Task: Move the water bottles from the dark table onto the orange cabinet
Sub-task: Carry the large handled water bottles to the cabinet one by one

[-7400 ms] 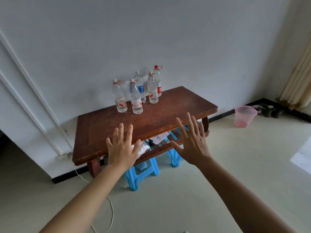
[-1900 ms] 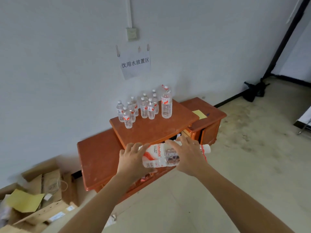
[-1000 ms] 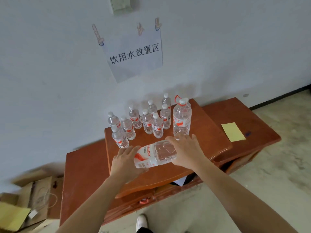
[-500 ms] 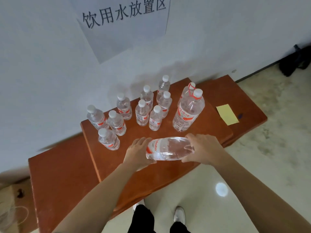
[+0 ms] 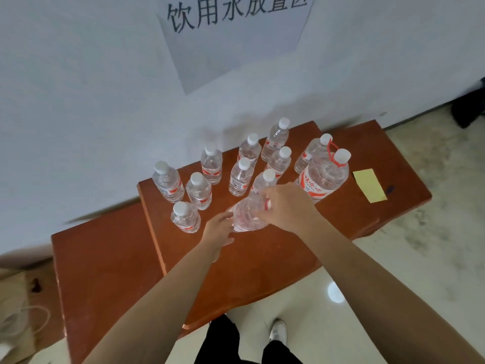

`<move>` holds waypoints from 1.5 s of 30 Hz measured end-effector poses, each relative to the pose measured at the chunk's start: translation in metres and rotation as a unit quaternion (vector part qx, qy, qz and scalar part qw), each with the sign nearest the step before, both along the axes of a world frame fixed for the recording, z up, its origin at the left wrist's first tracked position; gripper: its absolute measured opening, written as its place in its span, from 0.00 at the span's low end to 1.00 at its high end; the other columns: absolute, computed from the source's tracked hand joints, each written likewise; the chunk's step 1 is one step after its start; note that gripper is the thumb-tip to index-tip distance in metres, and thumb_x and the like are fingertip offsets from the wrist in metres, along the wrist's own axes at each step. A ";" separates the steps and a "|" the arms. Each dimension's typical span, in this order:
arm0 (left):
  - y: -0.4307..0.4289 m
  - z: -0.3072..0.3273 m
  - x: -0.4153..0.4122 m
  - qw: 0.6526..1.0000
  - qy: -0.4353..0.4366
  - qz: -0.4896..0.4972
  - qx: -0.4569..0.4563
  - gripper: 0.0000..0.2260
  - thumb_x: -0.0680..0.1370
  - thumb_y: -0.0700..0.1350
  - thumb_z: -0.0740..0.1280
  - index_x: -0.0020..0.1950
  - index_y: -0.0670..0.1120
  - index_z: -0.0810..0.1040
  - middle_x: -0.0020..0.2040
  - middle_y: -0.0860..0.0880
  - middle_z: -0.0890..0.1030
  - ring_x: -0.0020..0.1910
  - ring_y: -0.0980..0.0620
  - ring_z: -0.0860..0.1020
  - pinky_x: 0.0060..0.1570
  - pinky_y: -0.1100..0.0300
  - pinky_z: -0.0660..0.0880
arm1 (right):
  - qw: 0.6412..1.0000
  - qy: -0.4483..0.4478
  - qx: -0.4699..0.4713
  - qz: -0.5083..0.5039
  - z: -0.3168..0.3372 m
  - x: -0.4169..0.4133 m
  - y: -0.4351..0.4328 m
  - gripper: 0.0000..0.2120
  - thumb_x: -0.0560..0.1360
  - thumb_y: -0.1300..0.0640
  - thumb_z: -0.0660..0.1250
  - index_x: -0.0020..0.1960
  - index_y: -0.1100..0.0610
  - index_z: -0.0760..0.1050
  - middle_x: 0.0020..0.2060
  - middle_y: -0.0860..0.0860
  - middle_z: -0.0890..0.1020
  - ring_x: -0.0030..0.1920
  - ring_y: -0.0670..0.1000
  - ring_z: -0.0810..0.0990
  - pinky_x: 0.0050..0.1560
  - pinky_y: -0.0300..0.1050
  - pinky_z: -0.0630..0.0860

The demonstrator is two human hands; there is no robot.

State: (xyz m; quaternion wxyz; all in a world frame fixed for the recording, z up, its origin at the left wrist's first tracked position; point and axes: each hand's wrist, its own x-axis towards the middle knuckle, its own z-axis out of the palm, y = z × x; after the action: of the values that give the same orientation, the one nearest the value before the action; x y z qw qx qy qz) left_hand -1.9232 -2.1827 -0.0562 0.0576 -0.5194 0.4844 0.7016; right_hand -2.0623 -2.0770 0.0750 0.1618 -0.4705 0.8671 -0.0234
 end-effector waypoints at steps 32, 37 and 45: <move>0.141 0.139 0.120 0.895 -0.185 0.286 -0.289 0.15 0.84 0.46 0.58 0.71 0.52 0.71 0.65 0.53 0.76 0.58 0.50 0.79 0.58 0.53 0.78 | 0.926 -0.111 -0.201 0.300 -0.003 0.041 0.025 0.28 0.84 0.38 0.50 0.80 0.48 0.56 0.80 0.56 0.58 0.79 0.61 0.60 0.73 0.65 0.66; 0.221 0.171 0.208 0.814 -0.270 0.374 -0.352 0.16 0.82 0.50 0.58 0.70 0.58 0.72 0.70 0.50 0.73 0.67 0.47 0.73 0.69 0.50 0.67 | 0.866 -0.170 -0.198 0.427 0.016 0.139 0.059 0.27 0.84 0.40 0.53 0.79 0.51 0.59 0.80 0.57 0.58 0.79 0.58 0.58 0.76 0.61 0.62; 0.435 0.253 0.362 0.619 -0.508 0.431 -0.416 0.21 0.83 0.50 0.59 0.76 0.51 0.68 0.77 0.45 0.66 0.75 0.42 0.64 0.71 0.45 0.65 | 0.725 -0.200 -0.254 0.608 0.094 0.345 0.162 0.26 0.82 0.43 0.59 0.77 0.54 0.65 0.74 0.60 0.67 0.73 0.62 0.66 0.70 0.62 0.68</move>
State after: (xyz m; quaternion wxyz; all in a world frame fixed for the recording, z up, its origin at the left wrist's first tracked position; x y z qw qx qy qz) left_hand -1.5613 -1.7479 0.1973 -0.2367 -0.9107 0.3385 -0.0069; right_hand -1.7171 -1.9148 0.1687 0.1858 -0.9047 0.3046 -0.2329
